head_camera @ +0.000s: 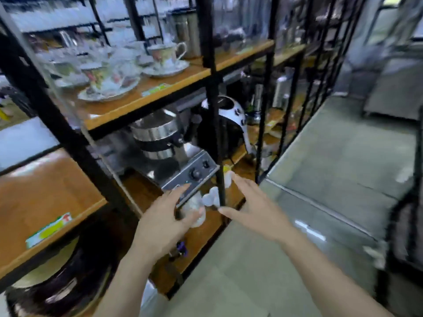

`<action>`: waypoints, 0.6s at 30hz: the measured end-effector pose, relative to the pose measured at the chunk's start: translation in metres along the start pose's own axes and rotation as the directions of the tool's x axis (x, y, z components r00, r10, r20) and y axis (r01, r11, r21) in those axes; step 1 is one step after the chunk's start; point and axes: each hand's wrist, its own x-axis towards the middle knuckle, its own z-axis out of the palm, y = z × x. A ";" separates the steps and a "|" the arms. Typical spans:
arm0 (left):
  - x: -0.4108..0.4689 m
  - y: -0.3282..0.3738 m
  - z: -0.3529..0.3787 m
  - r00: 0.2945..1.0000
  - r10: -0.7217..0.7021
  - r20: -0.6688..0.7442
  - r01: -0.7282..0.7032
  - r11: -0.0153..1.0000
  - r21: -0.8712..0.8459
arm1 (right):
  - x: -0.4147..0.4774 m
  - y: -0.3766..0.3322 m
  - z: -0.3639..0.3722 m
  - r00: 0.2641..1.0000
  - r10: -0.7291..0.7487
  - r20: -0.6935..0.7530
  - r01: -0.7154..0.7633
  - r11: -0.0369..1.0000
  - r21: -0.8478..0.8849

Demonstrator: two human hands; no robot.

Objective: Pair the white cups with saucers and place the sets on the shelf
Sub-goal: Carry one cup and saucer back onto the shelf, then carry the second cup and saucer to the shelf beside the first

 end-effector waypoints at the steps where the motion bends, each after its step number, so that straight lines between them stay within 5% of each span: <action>1: 0.006 0.019 0.016 0.999 0.037 0.023 -0.037 0.999 -0.006 | -0.014 0.018 -0.018 0.998 0.044 -0.037 -0.044 0.999 -0.001; 6: 0.032 0.116 0.091 0.959 0.250 0.134 -0.244 0.968 -0.063 | -0.086 0.087 -0.106 0.941 0.254 -0.223 -0.273 0.960 -0.059; 18: 0.068 0.309 0.244 0.748 0.586 0.312 -0.526 0.810 -0.260 | -0.243 0.202 -0.232 0.654 0.514 -0.556 -0.615 0.789 0.006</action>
